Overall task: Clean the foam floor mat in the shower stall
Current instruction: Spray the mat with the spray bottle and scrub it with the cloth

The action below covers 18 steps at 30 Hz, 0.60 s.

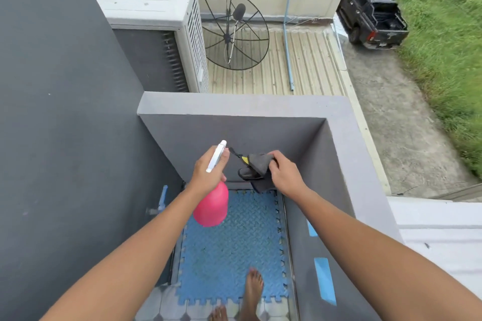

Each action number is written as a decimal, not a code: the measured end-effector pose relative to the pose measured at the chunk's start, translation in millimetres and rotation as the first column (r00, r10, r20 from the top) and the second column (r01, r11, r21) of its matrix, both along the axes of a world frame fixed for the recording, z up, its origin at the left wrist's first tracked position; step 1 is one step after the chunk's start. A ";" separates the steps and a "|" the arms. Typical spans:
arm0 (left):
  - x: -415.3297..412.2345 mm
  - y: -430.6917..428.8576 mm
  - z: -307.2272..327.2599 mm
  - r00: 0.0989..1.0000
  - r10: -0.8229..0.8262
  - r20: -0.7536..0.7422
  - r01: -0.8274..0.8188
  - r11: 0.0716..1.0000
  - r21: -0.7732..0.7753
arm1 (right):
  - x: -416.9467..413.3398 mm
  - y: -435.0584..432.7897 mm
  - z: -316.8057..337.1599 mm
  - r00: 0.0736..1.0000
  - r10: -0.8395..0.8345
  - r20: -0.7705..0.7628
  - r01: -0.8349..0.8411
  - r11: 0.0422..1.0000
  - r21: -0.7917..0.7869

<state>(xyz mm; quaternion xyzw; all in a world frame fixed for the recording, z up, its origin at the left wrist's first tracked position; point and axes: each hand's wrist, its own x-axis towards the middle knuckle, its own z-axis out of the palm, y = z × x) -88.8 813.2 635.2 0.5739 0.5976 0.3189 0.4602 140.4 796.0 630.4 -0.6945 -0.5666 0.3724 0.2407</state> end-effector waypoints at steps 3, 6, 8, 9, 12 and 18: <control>-28.4 -55.2 -44.8 0.997 0.002 -0.078 -0.008 0.996 -0.085 | -14.7 -45.2 -27.4 0.992 -0.091 -0.088 0.086 0.995 -0.054; -55.1 -102.4 -94.0 0.991 -0.003 -0.134 -0.021 0.984 -0.176 | -31.5 -83.7 -68.0 0.987 -0.114 -0.115 0.096 0.984 -0.149; -68.6 -124.1 -125.6 0.988 -0.004 -0.155 -0.029 0.976 -0.214 | -38.4 -101.8 -93.7 0.982 -0.148 -0.118 0.125 0.974 -0.187; -75.4 -134.7 -145.7 0.986 -0.012 -0.168 -0.028 0.972 -0.234 | -42.2 -110.6 -111.6 0.978 -0.172 -0.122 0.146 0.969 -0.201; -93.7 -164.9 -221.5 0.976 -0.041 -0.212 -0.021 0.959 -0.281 | -52.6 -134.4 -177.1 0.944 -0.281 -0.173 0.229 0.936 -0.268; -108.9 -218.9 -396.2 0.955 -0.065 -0.290 -0.049 0.928 -0.370 | -59.6 -184.2 -349.6 0.907 -0.356 -0.224 0.214 0.849 -0.483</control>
